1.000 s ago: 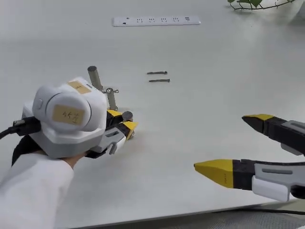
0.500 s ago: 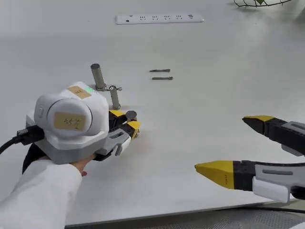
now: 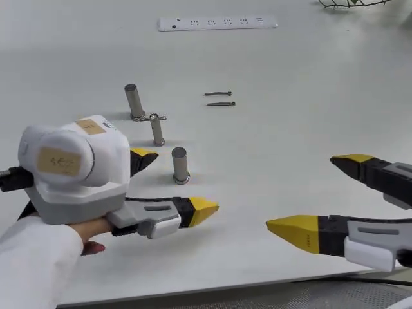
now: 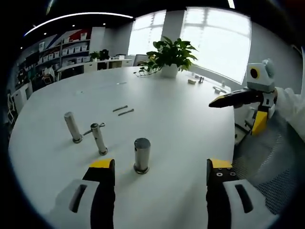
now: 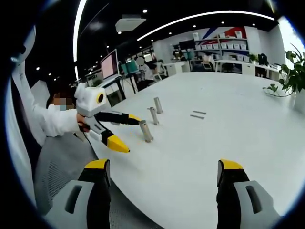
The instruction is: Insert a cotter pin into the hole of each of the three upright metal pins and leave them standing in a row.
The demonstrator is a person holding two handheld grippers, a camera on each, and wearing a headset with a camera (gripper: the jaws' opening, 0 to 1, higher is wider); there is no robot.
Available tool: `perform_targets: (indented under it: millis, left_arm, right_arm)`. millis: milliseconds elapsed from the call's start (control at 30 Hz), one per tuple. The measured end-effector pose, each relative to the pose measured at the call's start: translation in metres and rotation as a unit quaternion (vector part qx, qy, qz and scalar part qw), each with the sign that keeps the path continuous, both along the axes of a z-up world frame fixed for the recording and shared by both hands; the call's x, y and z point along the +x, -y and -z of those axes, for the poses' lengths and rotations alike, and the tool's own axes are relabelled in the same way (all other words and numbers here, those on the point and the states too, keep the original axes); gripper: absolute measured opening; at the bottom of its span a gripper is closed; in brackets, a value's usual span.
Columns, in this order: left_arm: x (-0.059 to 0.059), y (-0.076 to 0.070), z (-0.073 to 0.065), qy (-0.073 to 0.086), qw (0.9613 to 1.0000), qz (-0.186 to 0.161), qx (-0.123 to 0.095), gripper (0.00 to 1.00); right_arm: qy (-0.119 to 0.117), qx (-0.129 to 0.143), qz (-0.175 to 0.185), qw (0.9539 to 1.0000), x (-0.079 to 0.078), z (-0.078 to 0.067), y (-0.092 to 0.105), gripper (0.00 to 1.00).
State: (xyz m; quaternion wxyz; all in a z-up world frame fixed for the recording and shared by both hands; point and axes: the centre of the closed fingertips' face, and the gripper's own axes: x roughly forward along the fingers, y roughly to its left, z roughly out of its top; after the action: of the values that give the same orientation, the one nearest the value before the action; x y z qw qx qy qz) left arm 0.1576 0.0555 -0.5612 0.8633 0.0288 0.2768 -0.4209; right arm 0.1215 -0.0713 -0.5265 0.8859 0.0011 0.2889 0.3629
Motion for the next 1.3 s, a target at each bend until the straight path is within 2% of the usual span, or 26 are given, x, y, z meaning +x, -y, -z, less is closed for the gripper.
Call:
perform_targets:
  millis: [67,133,167,200,233,267,400,533,600,800,867,933,1000,1067,1100,1133,1167,1233,1300]
  left_arm:
    - [-0.002,-0.005,-0.003,0.002,1.0000,0.001,-0.001,0.84]
    - [-0.005,-0.008,-0.004,0.010,0.9999,0.009,0.005,0.99]
    - [-0.007,-0.012,-0.004,0.015,0.9996,0.016,0.017,0.98]
    - [-0.008,-0.013,-0.004,0.013,0.9996,0.019,0.015,0.99]
    - [-0.013,-0.016,-0.002,-0.003,0.9996,0.025,0.014,0.99]
    - [-0.015,-0.017,-0.002,-0.007,0.9996,0.026,0.012,0.99]
    - [-0.017,-0.025,-0.005,-0.003,0.9997,0.019,0.013,0.99]
    - [-0.015,-0.027,-0.012,-0.003,1.0000,0.007,0.002,0.99]
    - [-0.014,-0.027,-0.016,-0.009,0.9998,-0.007,-0.017,0.99]
    - [-0.016,-0.028,-0.021,-0.002,0.9999,-0.005,-0.016,0.99]
    - [-0.016,-0.030,-0.020,0.000,0.9999,-0.007,-0.012,0.99]
    - [-0.018,-0.031,-0.019,-0.004,0.9998,-0.011,-0.013,0.99]
    - [-0.020,-0.032,-0.018,-0.013,0.9997,-0.015,-0.018,0.99]
    - [-0.021,-0.034,-0.019,-0.013,0.9997,-0.016,-0.016,0.99]
    - [-0.021,-0.035,-0.019,-0.011,0.9997,-0.018,-0.015,0.99]
    - [-0.022,-0.035,-0.019,-0.011,0.9996,-0.018,-0.016,0.99]
    - [-0.021,-0.036,-0.020,-0.012,0.9995,-0.022,-0.018,0.99]
    - [-0.021,-0.037,-0.022,-0.012,0.9994,-0.025,-0.022,0.99]
    - [-0.022,-0.037,-0.025,-0.009,0.9994,-0.026,-0.023,0.99]
  right_arm:
    - [0.000,0.001,0.000,1.0000,0.000,0.000,0.000,0.91]
    - [0.000,0.000,0.000,1.0000,0.000,0.000,0.000,0.91]
    - [0.000,-0.001,0.000,1.0000,0.000,0.000,0.001,0.91]
    - [0.000,-0.002,-0.001,1.0000,0.000,0.000,0.001,0.91]
    - [-0.001,-0.002,0.000,1.0000,0.001,0.000,0.002,0.91]
    - [-0.001,-0.003,0.000,1.0000,0.001,0.000,0.002,0.91]
    - [0.001,-0.009,0.000,1.0000,0.004,-0.001,0.006,0.91]
    - [0.004,-0.021,-0.007,0.9997,0.009,-0.003,0.011,0.91]
    - [0.011,-0.034,-0.021,0.9992,0.015,-0.005,0.013,0.89]
    - [0.023,-0.071,-0.090,0.9931,0.033,-0.011,0.011,0.81]
    - [0.030,-0.087,-0.113,0.9893,0.043,-0.012,0.010,0.80]
    - [0.033,-0.109,-0.142,0.9833,0.051,-0.012,0.007,0.77]
    - [0.034,-0.137,-0.171,0.9750,0.058,-0.008,0.005,0.76]
    - [0.033,-0.157,-0.204,0.9658,0.062,-0.005,0.000,0.75]
    - [0.034,-0.170,-0.223,0.9593,0.065,-0.005,-0.005,0.75]
    - [0.036,-0.174,-0.229,0.9572,0.066,-0.005,-0.007,0.74]
    - [0.038,-0.184,-0.243,0.9515,0.071,-0.005,-0.010,0.74]
    - [0.041,-0.195,-0.260,0.9449,0.084,-0.005,-0.006,0.73]
    - [0.043,-0.201,-0.276,0.9389,0.095,-0.007,-0.016,0.71]
